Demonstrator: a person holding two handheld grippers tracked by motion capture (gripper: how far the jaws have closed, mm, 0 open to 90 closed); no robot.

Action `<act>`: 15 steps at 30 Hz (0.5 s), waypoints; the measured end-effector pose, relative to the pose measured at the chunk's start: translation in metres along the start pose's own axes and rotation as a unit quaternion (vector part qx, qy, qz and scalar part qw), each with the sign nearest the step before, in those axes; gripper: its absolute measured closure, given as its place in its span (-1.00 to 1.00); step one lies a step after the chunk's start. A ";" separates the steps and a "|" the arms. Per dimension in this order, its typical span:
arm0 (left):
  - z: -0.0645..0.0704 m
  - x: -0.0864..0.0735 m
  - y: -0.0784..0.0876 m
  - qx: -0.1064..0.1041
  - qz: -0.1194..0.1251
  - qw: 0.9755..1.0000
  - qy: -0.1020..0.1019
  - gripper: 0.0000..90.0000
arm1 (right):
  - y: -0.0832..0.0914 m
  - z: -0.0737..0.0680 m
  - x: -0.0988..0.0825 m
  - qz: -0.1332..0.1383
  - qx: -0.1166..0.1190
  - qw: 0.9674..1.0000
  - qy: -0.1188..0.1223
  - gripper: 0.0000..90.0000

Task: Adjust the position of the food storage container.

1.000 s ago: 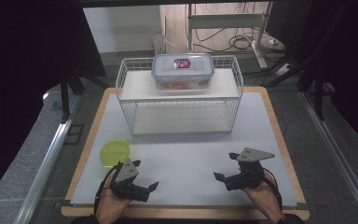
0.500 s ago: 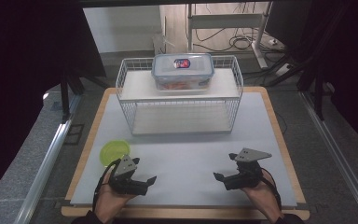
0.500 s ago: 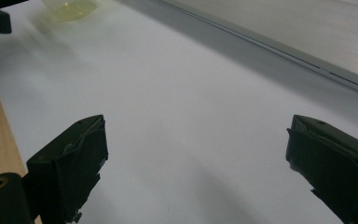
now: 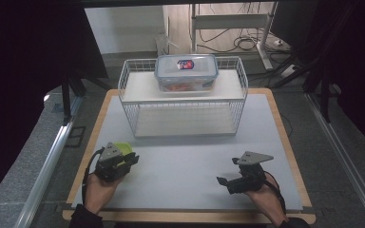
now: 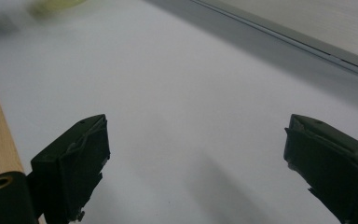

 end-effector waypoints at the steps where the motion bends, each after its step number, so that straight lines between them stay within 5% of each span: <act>1: -0.005 0.000 0.002 0.005 0.002 1.000 0.006 0.89 | 0.000 0.000 0.000 -0.001 0.000 1.000 0.001 -0.85; 7: -0.042 0.001 0.020 0.036 0.016 0.999 0.034 0.99 | -0.001 -0.001 -0.001 -0.004 0.001 1.000 0.002 -0.84; 15: -0.083 -0.014 0.038 0.085 0.027 0.993 0.075 0.99 | -0.002 -0.001 -0.002 -0.008 0.001 1.000 0.002 -0.83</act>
Point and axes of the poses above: each handheld gripper's, and its own axes: y roughly backward along the jaws, x roughly out of its top, z roughly to its right, the point moved 6 cm from there along -y, roughly forward along the jaws, and after that the axes turned 3 degrees about -x, right-handed, at the moved point
